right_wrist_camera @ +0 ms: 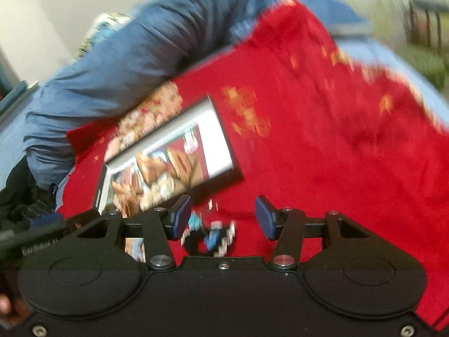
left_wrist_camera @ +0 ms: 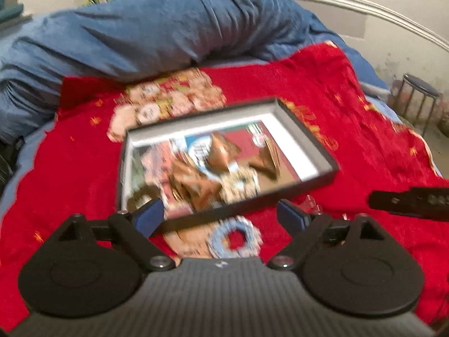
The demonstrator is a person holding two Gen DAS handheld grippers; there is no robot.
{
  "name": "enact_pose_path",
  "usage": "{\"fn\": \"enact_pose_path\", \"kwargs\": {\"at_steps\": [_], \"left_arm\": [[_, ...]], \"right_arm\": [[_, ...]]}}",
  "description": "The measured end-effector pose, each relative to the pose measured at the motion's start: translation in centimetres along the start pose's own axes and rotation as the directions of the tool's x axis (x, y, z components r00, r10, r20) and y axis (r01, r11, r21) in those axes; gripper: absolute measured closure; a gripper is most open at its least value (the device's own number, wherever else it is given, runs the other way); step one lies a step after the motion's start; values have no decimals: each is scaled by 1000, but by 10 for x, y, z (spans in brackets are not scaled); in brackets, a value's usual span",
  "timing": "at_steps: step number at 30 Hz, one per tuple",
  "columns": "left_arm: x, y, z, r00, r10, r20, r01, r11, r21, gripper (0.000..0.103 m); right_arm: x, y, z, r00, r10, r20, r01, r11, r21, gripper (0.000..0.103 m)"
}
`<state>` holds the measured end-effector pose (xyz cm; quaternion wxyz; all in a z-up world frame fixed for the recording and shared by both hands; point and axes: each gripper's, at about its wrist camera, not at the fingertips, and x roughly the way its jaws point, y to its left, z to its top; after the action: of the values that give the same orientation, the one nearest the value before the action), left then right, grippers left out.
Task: Organize objects
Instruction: 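Withdraw both tools from the box toward the remaining items, then close the left tool on the blue scrunchie while the right tool closes on the black lace scrunchie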
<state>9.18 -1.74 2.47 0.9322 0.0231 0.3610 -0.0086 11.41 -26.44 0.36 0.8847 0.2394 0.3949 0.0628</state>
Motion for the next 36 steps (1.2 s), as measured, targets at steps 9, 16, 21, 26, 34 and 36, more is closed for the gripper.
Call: {"fn": "enact_pose_path", "kwargs": {"at_steps": [9,16,21,26,34,36], "left_arm": [[48,3,-32,997,-29,-72,25,998,-54,14],[73,-6,-42,995,-15,-100,11,999,-39,26],[76,-14,-53,997,5,-72,-7,1000,-28,49],[72,-20,-52,998,-8,-64,8,1000,4,73],[72,-21,-52,997,50,-52,-50,999,-6,77],[73,-17,-51,997,46,-54,-47,999,-23,77]], "right_arm": [[57,-6,-17,987,-82,-139,94,993,78,59],[71,1,-20,987,-93,-128,104,991,83,63],[75,-2,-22,986,-55,-157,74,990,118,83],[77,2,-22,987,-54,-154,74,988,132,89],[71,7,-18,994,-11,-108,26,990,136,91],[70,9,-16,995,0,-99,13,991,132,91]]}}
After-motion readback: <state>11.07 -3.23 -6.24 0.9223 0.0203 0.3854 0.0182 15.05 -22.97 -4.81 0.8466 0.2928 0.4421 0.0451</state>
